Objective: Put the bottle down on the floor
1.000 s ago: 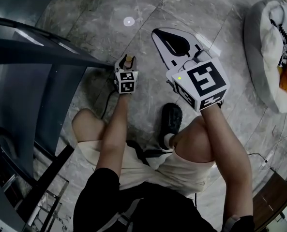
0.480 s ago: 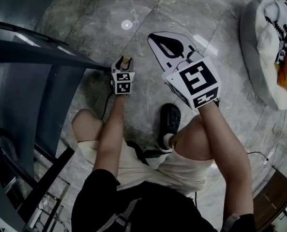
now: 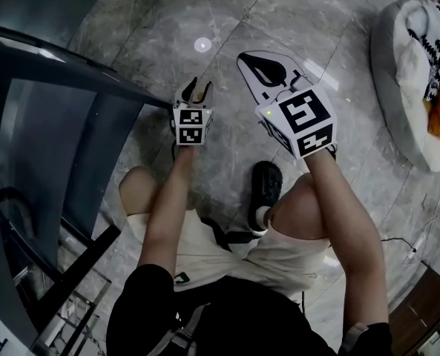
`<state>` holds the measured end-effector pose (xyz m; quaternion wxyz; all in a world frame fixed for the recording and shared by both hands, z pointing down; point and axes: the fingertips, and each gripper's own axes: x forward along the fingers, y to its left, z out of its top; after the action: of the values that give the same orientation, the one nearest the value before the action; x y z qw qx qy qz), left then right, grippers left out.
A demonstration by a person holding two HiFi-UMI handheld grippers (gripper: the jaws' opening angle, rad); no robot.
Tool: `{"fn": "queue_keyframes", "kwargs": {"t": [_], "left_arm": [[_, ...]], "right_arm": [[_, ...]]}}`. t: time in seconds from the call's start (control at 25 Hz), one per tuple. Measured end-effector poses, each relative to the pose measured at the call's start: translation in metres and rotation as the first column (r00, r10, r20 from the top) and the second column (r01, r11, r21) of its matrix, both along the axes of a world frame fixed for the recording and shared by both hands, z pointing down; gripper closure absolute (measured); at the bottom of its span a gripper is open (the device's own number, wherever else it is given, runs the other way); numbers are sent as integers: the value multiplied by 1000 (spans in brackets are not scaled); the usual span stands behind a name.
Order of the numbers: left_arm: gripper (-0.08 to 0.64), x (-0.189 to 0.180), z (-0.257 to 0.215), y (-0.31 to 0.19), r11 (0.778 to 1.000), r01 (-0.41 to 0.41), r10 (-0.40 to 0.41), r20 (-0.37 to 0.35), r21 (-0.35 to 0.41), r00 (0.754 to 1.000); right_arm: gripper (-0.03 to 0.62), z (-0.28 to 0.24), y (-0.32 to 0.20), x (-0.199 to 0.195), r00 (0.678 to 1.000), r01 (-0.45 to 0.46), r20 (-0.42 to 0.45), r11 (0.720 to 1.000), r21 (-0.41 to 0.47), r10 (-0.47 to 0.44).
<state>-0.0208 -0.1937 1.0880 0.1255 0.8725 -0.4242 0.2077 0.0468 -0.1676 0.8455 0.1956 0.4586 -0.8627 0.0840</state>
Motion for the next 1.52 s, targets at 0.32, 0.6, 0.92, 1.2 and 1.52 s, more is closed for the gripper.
{"fn": "queue_keyframes", "kwargs": {"t": [0.32, 0.6, 0.92, 1.2, 1.52], "left_arm": [[410, 9, -95, -16, 998, -45, 49, -88, 47, 995], [410, 14, -189, -10, 989, -65, 91, -204, 130, 975], [411, 16, -246, 0, 978, -78, 126, -249, 193, 960], [423, 24, -246, 2, 977, -77, 124, -238, 199, 963], [537, 24, -240, -1, 978, -60, 111, -253, 201, 961]], "right_arm": [[588, -4, -2, 8, 998, -38, 40, 999, -2, 38], [588, -5, -10, 6, 995, -64, 77, 998, -7, 65], [588, -2, -11, 17, 993, -82, 82, 997, -17, 83], [588, -7, -11, 29, 985, -103, 135, 995, -15, 104], [588, -6, -13, 24, 983, -91, 158, 995, -29, 95]]}}
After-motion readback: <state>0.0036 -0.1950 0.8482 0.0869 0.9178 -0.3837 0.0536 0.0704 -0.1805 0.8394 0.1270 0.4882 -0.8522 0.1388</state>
